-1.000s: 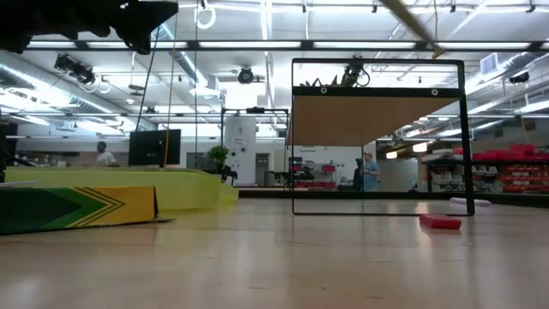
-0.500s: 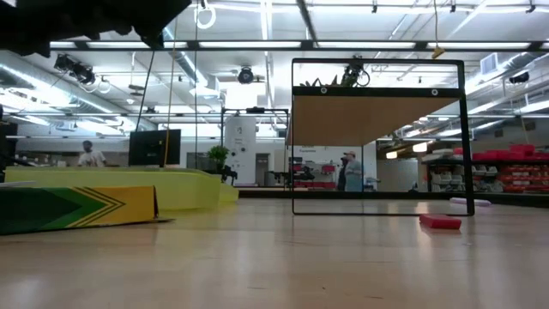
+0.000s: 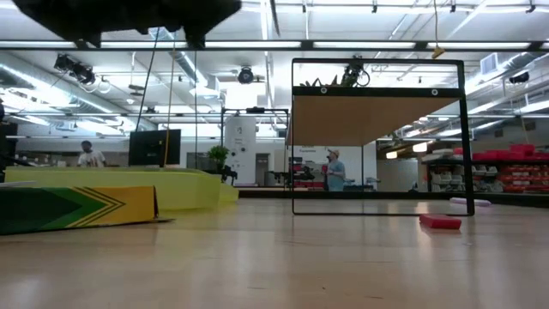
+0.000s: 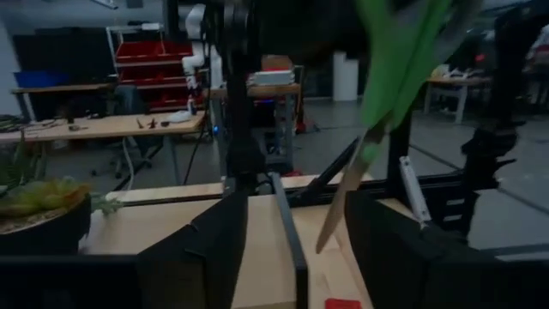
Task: Pack school essentials
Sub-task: Put the green scissors into the yellow supply box
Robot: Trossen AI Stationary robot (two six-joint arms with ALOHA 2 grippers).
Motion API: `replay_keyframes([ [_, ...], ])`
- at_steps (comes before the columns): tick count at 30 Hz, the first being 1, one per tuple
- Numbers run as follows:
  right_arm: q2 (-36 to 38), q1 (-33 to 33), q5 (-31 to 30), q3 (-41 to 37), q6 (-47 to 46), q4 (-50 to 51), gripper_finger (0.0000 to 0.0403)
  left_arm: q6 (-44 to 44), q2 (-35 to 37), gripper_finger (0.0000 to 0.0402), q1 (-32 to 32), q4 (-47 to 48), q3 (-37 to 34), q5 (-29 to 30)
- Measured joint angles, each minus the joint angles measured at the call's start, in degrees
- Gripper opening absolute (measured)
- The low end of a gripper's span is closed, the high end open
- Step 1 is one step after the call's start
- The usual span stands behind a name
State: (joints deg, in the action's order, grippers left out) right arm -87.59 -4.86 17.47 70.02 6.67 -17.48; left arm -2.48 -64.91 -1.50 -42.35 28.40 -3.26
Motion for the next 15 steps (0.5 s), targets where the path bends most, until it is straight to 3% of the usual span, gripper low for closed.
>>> replay_keyframes([
  [9, 0.0, 0.3, -8.3, 0.0, 8.1, -1.1, 0.0104, -6.3, -3.4, 0.0297, 0.0, 0.6, 3.5, 5.6],
  [15, 0.0, 0.2, -13.0, 0.0, 13.0, -1.4, 0.0104, -7.9, -3.4, 0.0306, -0.1, -0.1, 4.3, 6.6],
])
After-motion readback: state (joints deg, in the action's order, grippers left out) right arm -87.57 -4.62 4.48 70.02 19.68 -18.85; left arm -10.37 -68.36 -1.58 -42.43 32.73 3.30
